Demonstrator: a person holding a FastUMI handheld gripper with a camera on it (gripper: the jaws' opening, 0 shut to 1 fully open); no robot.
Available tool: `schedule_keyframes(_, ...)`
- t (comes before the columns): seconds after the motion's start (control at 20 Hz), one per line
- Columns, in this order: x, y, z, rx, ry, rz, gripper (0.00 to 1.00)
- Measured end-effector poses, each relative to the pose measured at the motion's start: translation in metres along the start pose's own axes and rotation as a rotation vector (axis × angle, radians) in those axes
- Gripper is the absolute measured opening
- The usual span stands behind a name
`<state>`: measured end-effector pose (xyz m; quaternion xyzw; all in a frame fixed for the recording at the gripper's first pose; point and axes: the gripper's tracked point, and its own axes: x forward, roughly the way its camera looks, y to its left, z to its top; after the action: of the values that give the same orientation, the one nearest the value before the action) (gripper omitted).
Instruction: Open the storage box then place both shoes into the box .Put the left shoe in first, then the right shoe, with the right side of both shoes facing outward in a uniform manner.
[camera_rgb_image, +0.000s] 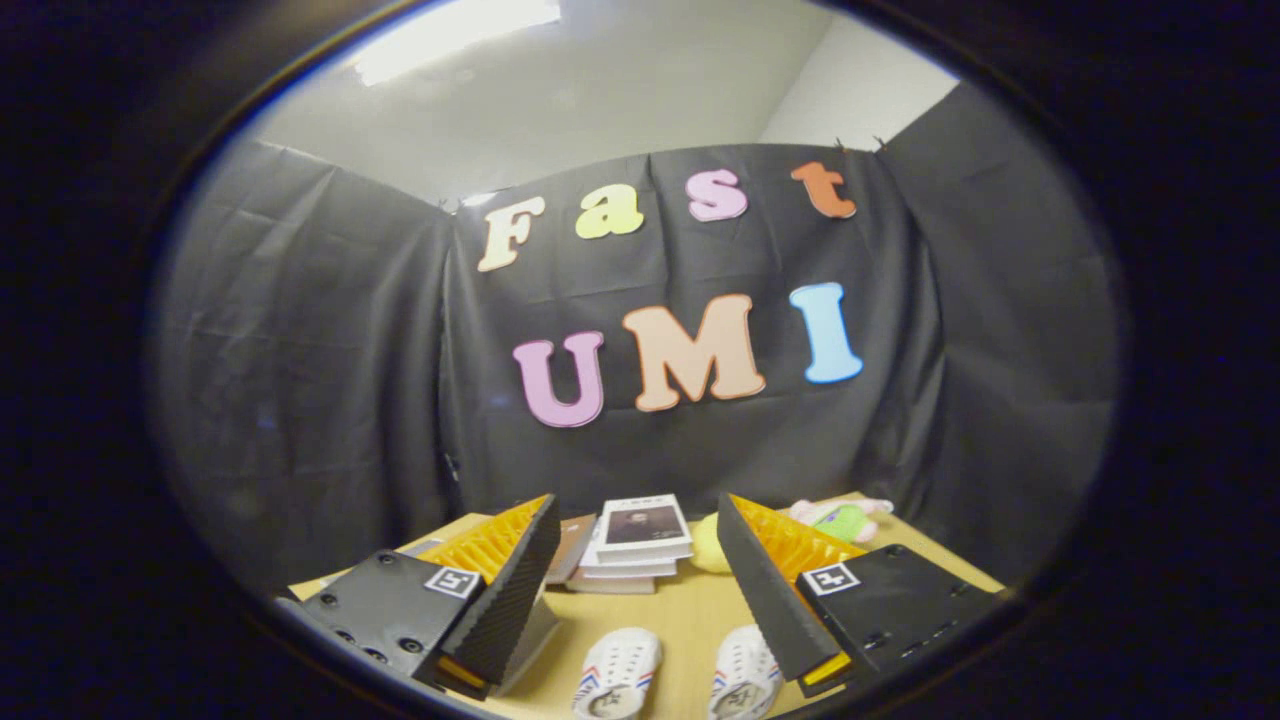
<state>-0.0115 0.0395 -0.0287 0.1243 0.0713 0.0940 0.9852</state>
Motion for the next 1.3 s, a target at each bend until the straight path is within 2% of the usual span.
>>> schedule_keyframes(0.4, 0.007, 0.051, -0.082, 0.379, 0.261, 0.128, 0.99)
schedule_keyframes(0.9, -0.006, 0.097, -0.182, 0.740, 0.561, 0.177, 1.00)
schedule_keyframes(1.1, -0.011, 0.113, -0.204, 0.817, 0.634, 0.197, 1.00)
schedule_keyframes(1.3, -0.018, 0.126, -0.216, 1.000, 0.693, 0.222, 0.98)
